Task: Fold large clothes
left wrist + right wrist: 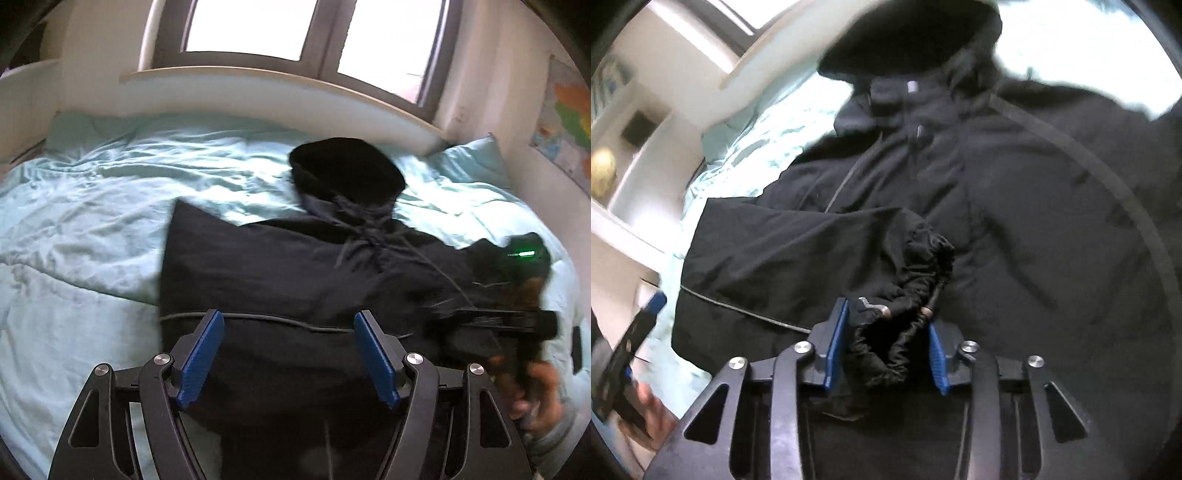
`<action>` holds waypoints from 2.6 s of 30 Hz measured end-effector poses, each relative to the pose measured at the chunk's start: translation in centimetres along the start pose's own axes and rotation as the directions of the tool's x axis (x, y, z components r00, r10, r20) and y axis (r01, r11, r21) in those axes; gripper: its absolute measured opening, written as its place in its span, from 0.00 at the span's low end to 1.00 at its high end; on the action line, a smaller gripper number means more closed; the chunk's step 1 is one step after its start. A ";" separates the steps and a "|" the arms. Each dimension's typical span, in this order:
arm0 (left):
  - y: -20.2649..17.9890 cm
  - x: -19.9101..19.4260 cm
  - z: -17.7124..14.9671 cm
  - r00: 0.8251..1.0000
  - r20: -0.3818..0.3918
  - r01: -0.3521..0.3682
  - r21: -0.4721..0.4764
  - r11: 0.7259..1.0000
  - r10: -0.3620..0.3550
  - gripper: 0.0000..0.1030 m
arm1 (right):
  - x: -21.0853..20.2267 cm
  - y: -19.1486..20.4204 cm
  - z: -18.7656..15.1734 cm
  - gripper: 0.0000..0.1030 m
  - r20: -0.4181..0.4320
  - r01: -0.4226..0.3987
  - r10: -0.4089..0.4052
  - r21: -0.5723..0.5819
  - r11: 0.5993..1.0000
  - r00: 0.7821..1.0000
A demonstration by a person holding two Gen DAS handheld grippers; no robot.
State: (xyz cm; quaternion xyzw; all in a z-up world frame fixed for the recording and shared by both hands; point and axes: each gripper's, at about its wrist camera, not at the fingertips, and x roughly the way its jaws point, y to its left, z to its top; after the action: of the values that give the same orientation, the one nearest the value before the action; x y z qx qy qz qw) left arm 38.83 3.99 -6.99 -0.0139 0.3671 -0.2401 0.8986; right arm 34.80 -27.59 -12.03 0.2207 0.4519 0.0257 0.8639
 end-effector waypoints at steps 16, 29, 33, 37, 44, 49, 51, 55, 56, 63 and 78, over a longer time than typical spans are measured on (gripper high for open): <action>-4.8 12.8 -2.8 0.952 -0.281 -0.081 0.144 0.986 0.119 0.66 | -3.7 -14.4 1.0 0.39 0.026 0.404 -0.404 -0.028 0.914 0.915; -9.0 7.0 -1.1 0.983 -0.177 0.070 0.158 0.985 -0.041 0.66 | -10.1 -10.4 1.0 0.65 0.147 0.282 -0.267 -0.089 0.955 0.952; -10.5 10.2 -2.6 0.965 -0.261 0.041 0.191 0.981 0.010 0.65 | -4.5 -8.8 0.2 0.65 0.014 0.268 -0.268 -0.134 0.954 0.963; -9.5 13.4 -4.8 0.943 -0.331 0.013 0.167 0.986 0.043 0.66 | 0.2 -10.7 -1.6 0.64 -0.072 0.278 -0.286 -0.101 0.955 0.956; -10.6 11.5 -4.3 0.964 -0.256 -0.019 0.195 0.981 0.069 0.65 | -4.8 -10.5 -1.1 0.60 0.002 0.228 -0.229 -0.103 0.968 0.974; -12.5 9.1 -2.5 0.981 -0.193 0.030 0.178 0.984 0.005 0.65 | -13.2 -14.4 0.0 0.60 0.132 0.313 -0.305 -0.047 0.949 0.943; -14.2 8.3 -1.8 0.984 -0.177 0.060 0.191 0.980 -0.025 0.65 | -16.3 -17.1 0.6 0.60 0.157 0.362 -0.357 -0.006 0.932 0.921; -19.1 8.2 -0.4 0.979 -0.180 0.129 0.211 0.969 -0.092 0.65 | -22.8 -24.3 1.8 0.62 0.186 0.420 -0.435 0.119 0.900 0.881; -20.8 8.5 -0.1 0.977 -0.184 0.149 0.223 0.963 -0.109 0.65 | -24.5 -26.2 2.1 0.63 0.198 0.436 -0.459 0.151 0.887 0.866; -31.5 13.2 0.0 0.955 -0.227 0.251 0.268 0.930 -0.192 0.65 | -32.6 -37.2 3.2 0.77 0.239 0.444 -0.547 0.374 0.814 0.802; -38.6 20.3 -2.2 0.914 -0.303 0.344 0.226 0.912 -0.270 0.65 | -28.3 -46.5 7.9 0.72 0.217 0.331 -0.471 0.472 0.817 0.855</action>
State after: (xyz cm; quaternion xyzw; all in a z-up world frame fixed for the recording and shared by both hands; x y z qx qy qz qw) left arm 33.59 -38.76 -14.05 0.0848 0.4402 -0.4275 0.7850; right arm 17.18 -79.19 -5.18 0.2998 0.3349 -0.2934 0.8437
